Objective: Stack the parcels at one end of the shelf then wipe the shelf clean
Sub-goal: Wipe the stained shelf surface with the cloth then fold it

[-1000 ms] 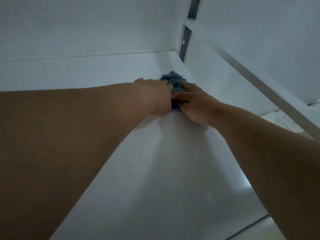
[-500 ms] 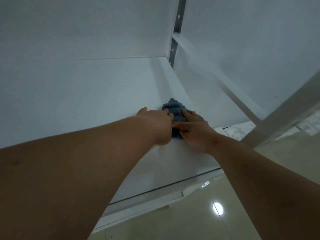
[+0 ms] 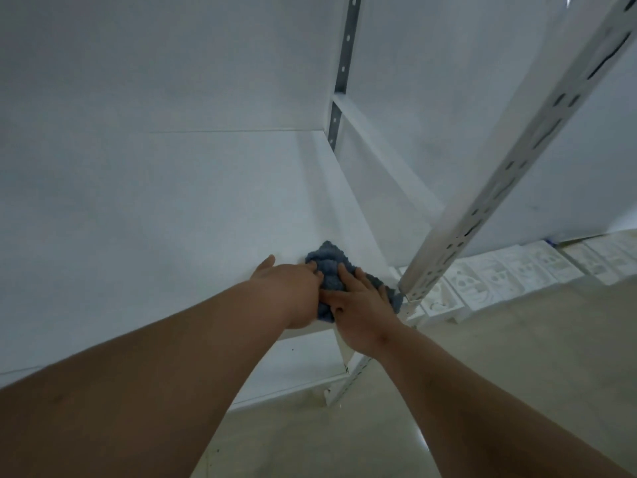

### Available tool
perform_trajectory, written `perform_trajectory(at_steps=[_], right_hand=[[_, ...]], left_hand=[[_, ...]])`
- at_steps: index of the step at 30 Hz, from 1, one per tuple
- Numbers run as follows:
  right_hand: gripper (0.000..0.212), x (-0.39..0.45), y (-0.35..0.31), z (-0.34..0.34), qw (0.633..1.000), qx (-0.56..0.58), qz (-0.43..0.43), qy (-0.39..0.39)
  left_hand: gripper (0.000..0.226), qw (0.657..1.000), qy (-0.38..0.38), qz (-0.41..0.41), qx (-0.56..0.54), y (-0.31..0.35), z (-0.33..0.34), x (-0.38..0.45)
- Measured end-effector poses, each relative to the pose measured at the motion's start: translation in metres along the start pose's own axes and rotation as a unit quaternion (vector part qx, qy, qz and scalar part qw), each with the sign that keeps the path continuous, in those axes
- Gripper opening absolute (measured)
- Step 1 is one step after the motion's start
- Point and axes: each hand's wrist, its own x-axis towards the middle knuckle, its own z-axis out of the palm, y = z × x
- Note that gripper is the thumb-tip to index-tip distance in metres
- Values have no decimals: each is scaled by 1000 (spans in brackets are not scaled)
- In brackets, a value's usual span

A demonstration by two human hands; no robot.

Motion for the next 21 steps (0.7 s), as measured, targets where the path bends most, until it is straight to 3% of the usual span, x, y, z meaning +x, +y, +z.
perform_trajectory(at_steps=[3, 10, 16, 21], right_hand=[[49, -9, -18, 9, 1000, 3, -20, -2], [54, -13, -64, 27, 995, -12, -99, -4], [50, 2, -68, 22, 988, -42, -147, -26], [49, 33, -71, 14, 989, -36, -138, -28]], left_hand=[[59, 1000, -7, -12, -3, -5, 5, -19], [33, 991, 6, -104, -85, -37, 25, -63], [34, 987, 6, -129, -100, -58, 30, -71], [42, 986, 21, -136, -95, -75, 31, -56]])
